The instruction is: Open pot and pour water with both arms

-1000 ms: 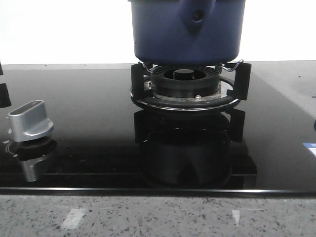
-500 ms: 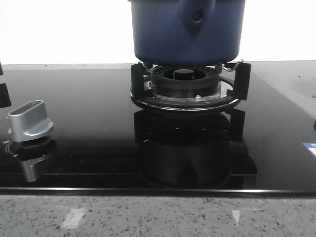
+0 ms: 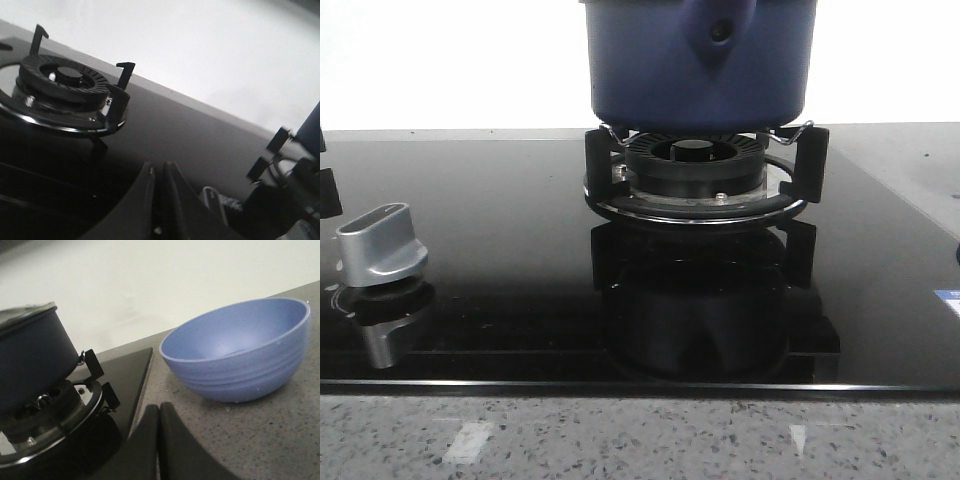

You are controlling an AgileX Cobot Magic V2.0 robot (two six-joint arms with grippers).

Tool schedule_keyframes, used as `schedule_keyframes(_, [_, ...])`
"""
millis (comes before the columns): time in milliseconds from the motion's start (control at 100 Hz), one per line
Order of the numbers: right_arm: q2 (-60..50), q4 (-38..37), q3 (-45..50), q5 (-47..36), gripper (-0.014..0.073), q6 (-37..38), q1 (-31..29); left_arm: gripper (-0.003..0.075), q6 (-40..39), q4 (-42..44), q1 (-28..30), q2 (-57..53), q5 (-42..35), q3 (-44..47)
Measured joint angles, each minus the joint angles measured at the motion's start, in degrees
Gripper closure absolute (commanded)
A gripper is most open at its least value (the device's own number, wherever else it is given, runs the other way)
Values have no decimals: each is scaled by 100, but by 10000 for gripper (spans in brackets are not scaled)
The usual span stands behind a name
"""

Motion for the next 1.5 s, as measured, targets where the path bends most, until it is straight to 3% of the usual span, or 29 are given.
schedule_keyframes(170, [0,1200,0,-39,659,0,0,741,0,-1363,0,0,-214,0])
schedule_keyframes(310, [0,1436,-263,267,659,0,0,741,0,-1714,0,0,-190,-61])
schedule_keyframes(560, [600,324,-1790,1642,658,-19,0,741,275,-1281,0,183,621,-1321])
schedule_keyframes(790, [2095,-456,-3290,2974,659,-32,0,741,1878,-1130,0,1497,2104,-2995])
schedule_keyframes(1000, [2856,-540,-3963,3467,654,-46,0,739,3080,-1889,0,2640,2693,-3869])
schedule_keyframes(1100, [2910,-552,-4036,3622,580,-109,0,734,3969,-2580,0,3071,2894,-4055])
schedule_keyframes(1160, [2910,-552,-4048,3752,486,-188,0,712,4491,-3140,0,3336,3024,-4119])
schedule_keyframes(1320, [2919,-552,-4048,3945,236,-249,0,559,5853,-4585,0,4021,3289,-4228])
schedule_keyframes(1500, [2919,-552,-4048,3995,211,-259,0,396,7052,-5497,0,4875,3953,-4489])
